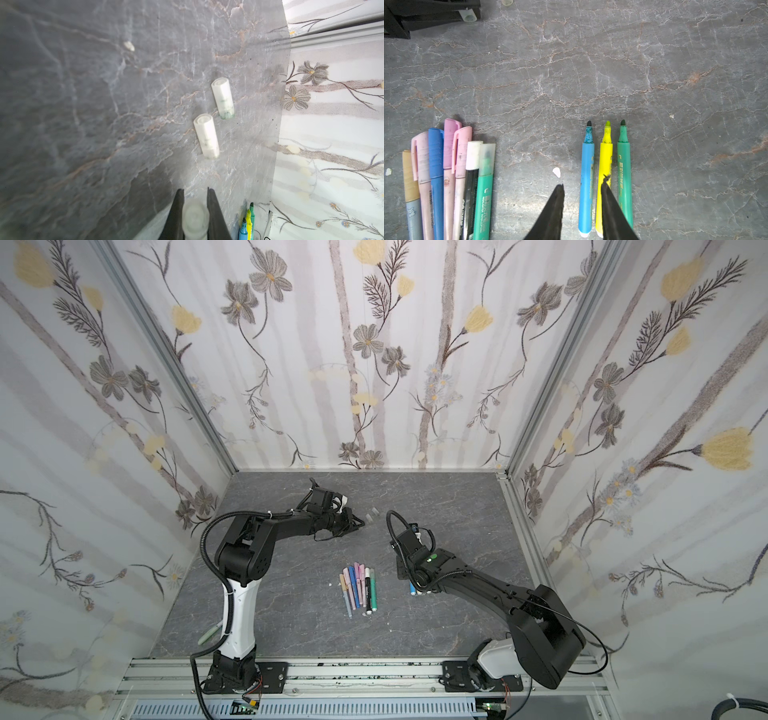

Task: Open the pen caps
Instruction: 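Open the left gripper to drop the cap beside the other caps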

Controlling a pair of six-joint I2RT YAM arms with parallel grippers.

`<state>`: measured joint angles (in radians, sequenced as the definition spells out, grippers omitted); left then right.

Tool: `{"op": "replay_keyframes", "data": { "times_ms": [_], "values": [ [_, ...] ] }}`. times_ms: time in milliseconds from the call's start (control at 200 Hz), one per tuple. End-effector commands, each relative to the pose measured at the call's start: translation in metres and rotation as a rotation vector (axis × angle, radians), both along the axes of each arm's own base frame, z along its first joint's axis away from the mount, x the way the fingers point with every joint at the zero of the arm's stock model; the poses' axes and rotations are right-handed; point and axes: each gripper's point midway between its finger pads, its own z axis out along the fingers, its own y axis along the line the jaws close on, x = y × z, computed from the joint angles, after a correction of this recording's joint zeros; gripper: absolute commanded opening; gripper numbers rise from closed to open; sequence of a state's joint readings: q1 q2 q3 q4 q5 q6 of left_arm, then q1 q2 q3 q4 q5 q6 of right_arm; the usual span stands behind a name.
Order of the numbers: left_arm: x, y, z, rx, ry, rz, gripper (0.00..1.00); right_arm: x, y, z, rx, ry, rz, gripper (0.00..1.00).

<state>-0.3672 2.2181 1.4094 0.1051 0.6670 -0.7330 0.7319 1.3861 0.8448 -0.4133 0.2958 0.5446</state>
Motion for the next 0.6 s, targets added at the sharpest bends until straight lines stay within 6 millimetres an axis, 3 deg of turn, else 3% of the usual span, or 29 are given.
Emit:
{"op": "replay_keyframes", "data": {
  "times_ms": [0, 595],
  "values": [
    [0.008, -0.003, 0.002, -0.003, -0.009, 0.001, 0.05, 0.0, -0.003, 0.0, -0.005, -0.009, -0.007, 0.31],
    [0.015, -0.007, -0.009, 0.0, 0.02, 0.003, 0.22, 0.0, -0.007, -0.007, -0.003, 0.002, -0.001, 0.31]
  ]
}}
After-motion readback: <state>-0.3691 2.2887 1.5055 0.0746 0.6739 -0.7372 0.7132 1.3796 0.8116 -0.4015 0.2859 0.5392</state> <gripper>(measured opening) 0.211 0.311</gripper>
